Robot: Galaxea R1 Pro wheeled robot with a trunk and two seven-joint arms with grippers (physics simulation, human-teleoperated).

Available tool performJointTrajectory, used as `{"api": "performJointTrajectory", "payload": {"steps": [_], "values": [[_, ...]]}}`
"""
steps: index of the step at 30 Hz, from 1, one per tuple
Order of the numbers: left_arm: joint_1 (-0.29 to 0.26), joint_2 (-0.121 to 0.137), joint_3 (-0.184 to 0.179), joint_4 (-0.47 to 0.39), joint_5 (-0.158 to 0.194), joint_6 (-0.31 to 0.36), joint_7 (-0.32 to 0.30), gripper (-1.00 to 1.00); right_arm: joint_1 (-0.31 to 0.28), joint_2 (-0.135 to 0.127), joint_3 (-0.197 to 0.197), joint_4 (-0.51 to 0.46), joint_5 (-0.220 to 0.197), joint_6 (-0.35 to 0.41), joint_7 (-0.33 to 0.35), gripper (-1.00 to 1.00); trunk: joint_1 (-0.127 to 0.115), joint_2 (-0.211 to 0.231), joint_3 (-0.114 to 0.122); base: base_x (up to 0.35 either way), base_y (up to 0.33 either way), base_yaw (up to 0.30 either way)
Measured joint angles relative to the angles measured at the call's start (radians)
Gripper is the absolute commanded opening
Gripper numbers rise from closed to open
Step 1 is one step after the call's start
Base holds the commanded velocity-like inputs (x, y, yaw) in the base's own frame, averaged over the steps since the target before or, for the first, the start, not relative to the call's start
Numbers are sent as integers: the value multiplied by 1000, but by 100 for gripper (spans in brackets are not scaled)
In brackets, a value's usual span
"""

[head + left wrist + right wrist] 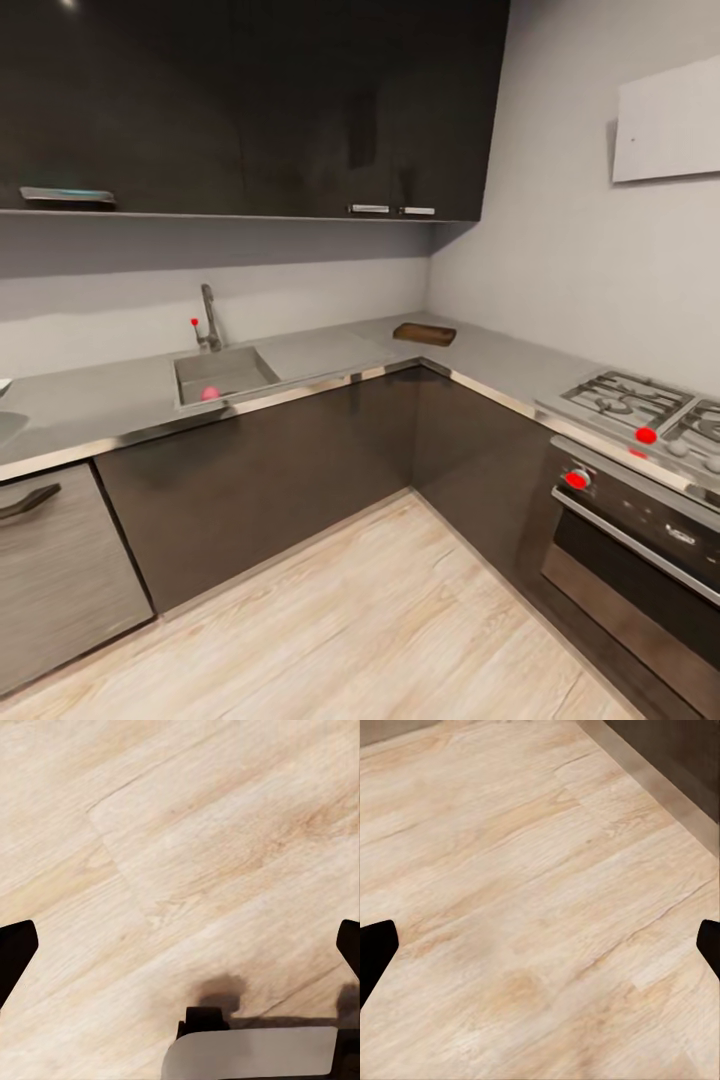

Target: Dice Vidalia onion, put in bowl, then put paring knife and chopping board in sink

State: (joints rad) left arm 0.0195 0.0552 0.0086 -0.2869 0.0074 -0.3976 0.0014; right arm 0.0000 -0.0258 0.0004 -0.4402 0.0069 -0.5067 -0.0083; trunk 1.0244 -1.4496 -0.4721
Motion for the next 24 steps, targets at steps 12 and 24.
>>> {"api": "performJointTrajectory", "payload": {"steps": [12, 24], "values": [[0, -1, -1, 0, -2, -1, 0, 100, 0, -6, 0, 16, 0, -12, 1, 100, 1, 0, 0, 54, 0, 0], [0, 1, 0, -1, -2, -2, 0, 100, 0, -4, -2, 39, 0, -13, 1, 100, 1, 0, 0, 0, 0, 0]]}}
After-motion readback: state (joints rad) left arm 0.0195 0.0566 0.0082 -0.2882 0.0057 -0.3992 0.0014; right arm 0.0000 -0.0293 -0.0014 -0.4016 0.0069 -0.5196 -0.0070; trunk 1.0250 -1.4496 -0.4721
